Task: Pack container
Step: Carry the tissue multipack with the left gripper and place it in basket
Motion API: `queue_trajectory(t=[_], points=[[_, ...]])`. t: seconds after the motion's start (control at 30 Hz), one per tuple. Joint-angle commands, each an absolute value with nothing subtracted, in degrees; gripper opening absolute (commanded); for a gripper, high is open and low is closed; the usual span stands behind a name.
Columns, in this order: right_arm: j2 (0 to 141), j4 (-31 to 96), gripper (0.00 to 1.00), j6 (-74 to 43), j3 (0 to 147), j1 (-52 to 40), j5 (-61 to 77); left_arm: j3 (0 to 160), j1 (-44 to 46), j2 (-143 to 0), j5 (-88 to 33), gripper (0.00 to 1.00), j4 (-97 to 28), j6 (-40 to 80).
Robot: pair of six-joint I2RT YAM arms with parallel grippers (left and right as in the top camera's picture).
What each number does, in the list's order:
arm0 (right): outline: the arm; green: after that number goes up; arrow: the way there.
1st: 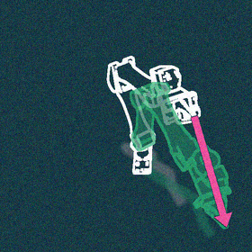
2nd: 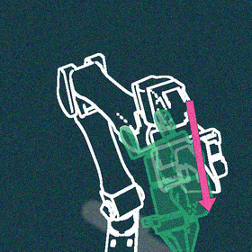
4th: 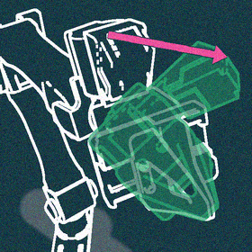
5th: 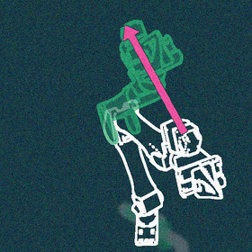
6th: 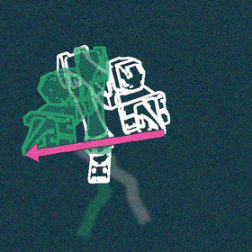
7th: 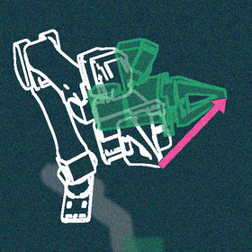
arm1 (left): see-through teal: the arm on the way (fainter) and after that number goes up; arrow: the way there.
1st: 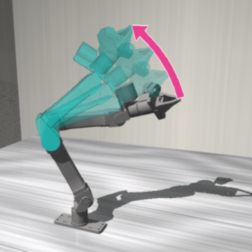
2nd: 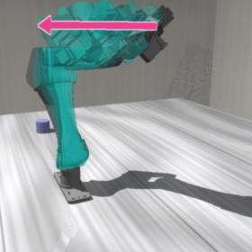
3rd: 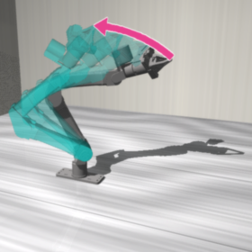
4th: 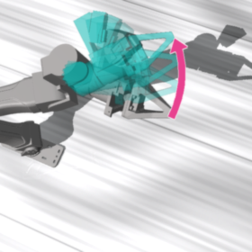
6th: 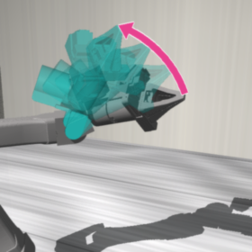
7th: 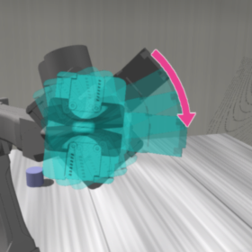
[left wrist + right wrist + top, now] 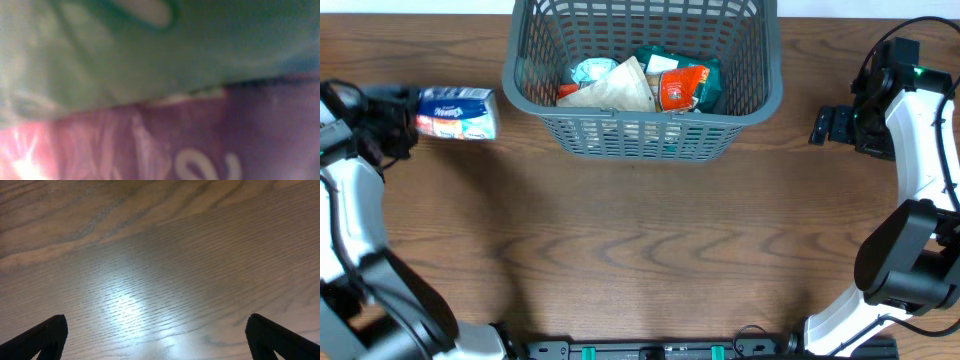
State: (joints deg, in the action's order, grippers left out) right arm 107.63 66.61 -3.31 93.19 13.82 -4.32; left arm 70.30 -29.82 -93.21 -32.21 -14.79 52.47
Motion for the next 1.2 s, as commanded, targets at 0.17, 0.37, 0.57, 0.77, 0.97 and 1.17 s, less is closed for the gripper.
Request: queue_trajectory(t=[0.17, 0.37, 0.57, 0.77, 0.97, 1.17], points=[[107.94, 65.93, 0.99, -2.46, 92.95, 13.78, -4.05, 86.76, -19.35, -82.7, -34.04, 0.06, -14.98, 22.55], [107.94, 66.0, 0.99, -2.44, 92.95, 13.78, -4.05, 100.71, -10.28, -83.57, -25.3, 0.06, -24.05, 4.56], [107.94, 66.02, 0.99, -2.44, 92.95, 13.78, -4.05, 102.63, -3.51, -83.92, -17.74, 0.06, -24.64, -9.47], [107.94, 66.26, 0.99, -1.08, 92.95, 13.8, -4.08, 102.63, -3.18, -83.92, -16.12, 0.06, -25.67, -9.43], [107.94, 66.15, 0.99, -0.23, 92.95, 13.8, -4.08, 102.63, -3.18, -83.92, -12.56, 0.06, -26.37, -10.85], [107.94, 66.19, 0.99, 0.1, 92.95, 13.8, -4.1, 102.63, -3.18, -84.25, -11.77, 0.06, -27.77, -19.84]])
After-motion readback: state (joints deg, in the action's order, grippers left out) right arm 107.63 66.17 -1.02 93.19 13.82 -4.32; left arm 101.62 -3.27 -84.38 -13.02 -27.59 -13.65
